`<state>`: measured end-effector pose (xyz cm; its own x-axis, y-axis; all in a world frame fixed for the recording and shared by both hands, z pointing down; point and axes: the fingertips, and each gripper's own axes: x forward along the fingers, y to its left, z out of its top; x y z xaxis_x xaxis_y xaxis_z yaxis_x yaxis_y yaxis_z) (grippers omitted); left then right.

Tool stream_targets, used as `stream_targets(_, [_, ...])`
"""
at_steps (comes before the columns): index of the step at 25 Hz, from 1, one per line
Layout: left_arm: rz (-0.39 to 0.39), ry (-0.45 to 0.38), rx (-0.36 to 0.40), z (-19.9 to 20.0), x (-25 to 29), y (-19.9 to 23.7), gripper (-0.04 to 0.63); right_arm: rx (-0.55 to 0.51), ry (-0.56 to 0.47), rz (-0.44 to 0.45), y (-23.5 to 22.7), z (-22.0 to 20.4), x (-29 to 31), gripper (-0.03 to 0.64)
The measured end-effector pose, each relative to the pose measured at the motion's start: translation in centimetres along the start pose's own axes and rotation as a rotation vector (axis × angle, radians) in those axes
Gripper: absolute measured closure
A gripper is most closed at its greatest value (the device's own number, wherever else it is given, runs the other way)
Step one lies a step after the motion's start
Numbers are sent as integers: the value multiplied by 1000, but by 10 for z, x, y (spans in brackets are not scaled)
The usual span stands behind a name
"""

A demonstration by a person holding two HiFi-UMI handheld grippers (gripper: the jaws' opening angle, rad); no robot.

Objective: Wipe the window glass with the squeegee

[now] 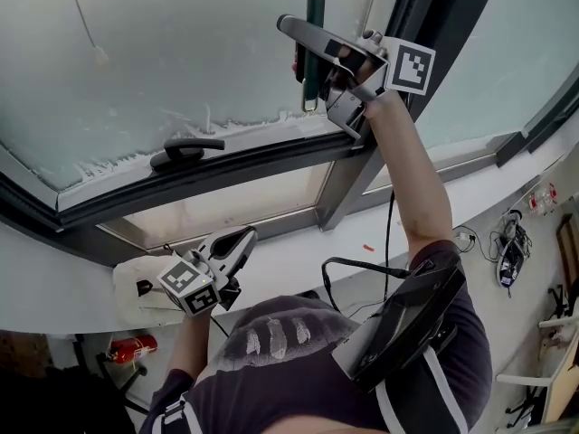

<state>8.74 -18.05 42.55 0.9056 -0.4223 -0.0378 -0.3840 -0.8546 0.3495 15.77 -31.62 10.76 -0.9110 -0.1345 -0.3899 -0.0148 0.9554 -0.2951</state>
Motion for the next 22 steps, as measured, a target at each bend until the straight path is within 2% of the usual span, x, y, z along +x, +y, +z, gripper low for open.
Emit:
stream_targets(4, [-1,14,-8,-1,-2,-9,590,19,8,-17,-6,-8,-8,581])
stream_targets(9, [38,11,-27,3,-7,-12,590,52,5,-12,-10,-20,-13,581])
stream_targets(15, [61,20,-50,-13,-12,-15,590,83,9,-20,-14,-51,-28,581])
stream_targets(22, [46,29,-62,-20,-9,-18,591,112,24,-38,-20,-76,-40,581])
